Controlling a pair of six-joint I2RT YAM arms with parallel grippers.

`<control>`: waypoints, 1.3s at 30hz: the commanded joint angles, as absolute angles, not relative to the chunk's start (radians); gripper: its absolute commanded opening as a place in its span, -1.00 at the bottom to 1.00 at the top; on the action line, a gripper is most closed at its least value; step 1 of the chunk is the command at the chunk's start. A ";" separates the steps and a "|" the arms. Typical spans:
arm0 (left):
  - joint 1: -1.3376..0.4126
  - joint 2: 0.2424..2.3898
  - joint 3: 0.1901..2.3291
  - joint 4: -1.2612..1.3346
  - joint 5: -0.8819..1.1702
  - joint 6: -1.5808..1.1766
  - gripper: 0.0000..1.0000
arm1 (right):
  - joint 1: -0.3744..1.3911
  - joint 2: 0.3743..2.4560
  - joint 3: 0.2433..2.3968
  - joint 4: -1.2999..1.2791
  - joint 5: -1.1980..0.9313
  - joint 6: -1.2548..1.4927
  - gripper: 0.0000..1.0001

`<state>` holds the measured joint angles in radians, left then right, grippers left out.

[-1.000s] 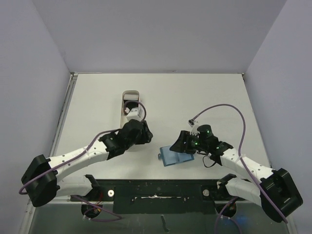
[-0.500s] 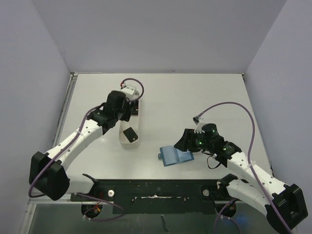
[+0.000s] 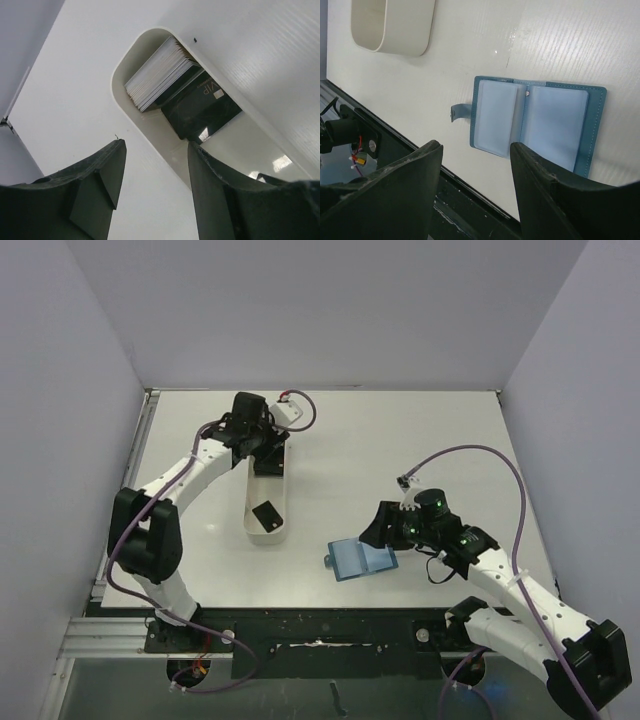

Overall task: Put the credit cards into the card holder
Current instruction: Turn over the card slot in the card holder, then pick up the credit card from the storage box.

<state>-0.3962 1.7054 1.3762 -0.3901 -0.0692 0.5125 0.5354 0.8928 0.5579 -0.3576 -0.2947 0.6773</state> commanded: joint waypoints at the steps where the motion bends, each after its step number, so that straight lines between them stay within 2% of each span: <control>1: -0.394 1.793 1.444 -0.358 -0.040 0.674 0.02 | 0.528 0.892 0.628 -0.370 -0.265 0.685 0.14; 13: -0.371 1.929 1.511 -0.272 -0.014 0.739 0.01 | 0.528 0.932 0.669 -0.388 -0.245 0.695 0.14; 29: -0.373 2.009 1.504 -0.191 -0.085 0.807 -0.04 | 0.526 0.928 0.672 -0.417 -0.227 0.672 0.14; 39: -0.374 2.031 1.477 -0.108 -0.137 0.821 -0.15 | 0.523 0.913 0.670 -0.425 -0.226 0.675 0.14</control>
